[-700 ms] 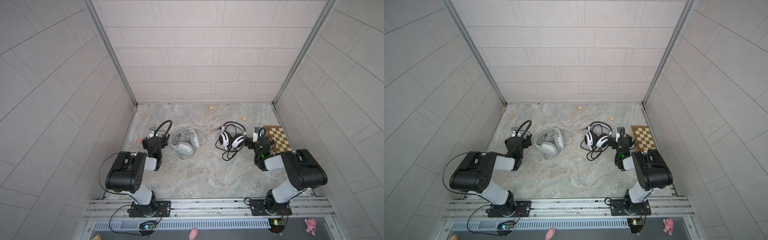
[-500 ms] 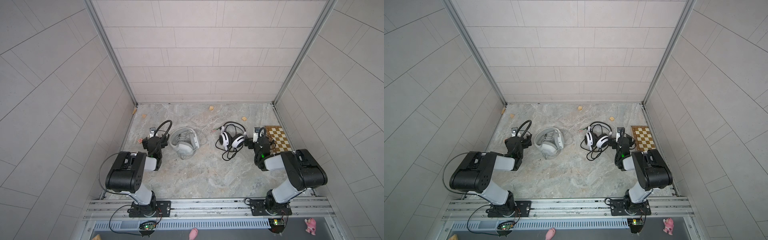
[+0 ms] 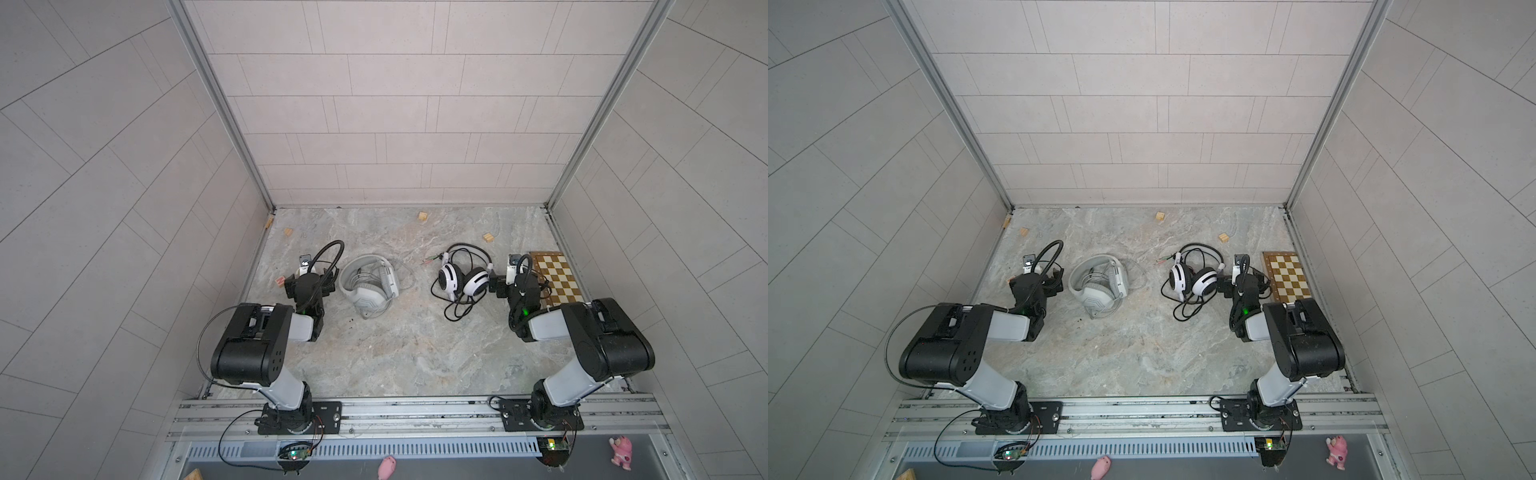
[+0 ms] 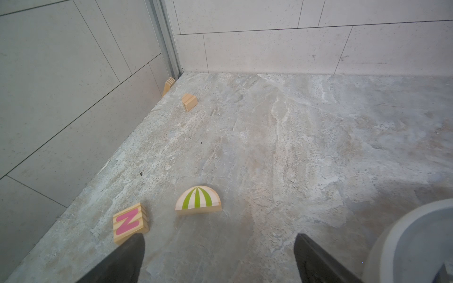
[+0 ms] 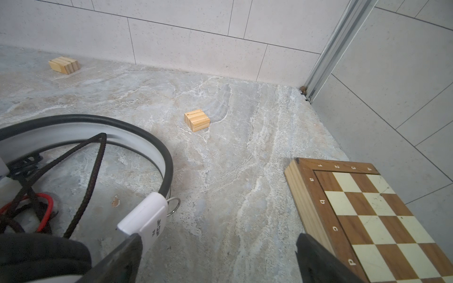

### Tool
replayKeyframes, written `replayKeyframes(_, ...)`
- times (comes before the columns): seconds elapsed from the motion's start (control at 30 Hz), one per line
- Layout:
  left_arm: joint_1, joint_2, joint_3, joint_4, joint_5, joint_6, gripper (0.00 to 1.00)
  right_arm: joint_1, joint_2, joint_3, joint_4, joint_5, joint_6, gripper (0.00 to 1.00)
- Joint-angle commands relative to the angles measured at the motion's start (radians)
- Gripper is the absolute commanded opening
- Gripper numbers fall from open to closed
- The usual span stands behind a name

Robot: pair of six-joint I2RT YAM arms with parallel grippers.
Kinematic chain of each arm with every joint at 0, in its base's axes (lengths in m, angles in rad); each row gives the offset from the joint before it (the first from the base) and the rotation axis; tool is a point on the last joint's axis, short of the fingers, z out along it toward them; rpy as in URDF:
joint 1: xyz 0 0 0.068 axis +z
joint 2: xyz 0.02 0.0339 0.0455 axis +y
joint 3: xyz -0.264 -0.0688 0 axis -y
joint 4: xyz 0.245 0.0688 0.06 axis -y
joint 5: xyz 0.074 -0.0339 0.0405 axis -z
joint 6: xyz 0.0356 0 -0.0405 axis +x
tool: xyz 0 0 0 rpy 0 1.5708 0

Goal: Wrap the headphones

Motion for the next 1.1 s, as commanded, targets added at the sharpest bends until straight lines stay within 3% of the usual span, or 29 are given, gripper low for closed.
replayKeyframes(0.0, 0.006, -0.009, 0.014, 0.007, -0.006, -0.012, 1.0, 0.003, -0.016, -0.006, 0.018, 0.008, -0.01, 0.99)
replayKeyframes(0.8, 0.006, -0.009, 0.014, 0.006, -0.004, -0.011, 1.0, 0.008, -0.021, -0.026, 0.056, 0.009, -0.018, 0.99)
replayKeyframes(0.9, 0.0, -0.011, 0.025, -0.01, 0.011, 0.005, 1.0, 0.041, -0.055, -0.07, 0.117, 0.077, -0.04, 0.99)
replayKeyframes(1.0, -0.015, -0.068, 0.055, -0.114, 0.041, 0.033, 1.0, 0.072, -0.228, -0.032, -0.136, 0.106, -0.043, 0.99)
replayKeyframes(1.07, -0.023, -0.132, 0.083, -0.229, 0.051, 0.039, 1.0, 0.073, -0.341, 0.022, -0.349, 0.096, 0.046, 0.99)
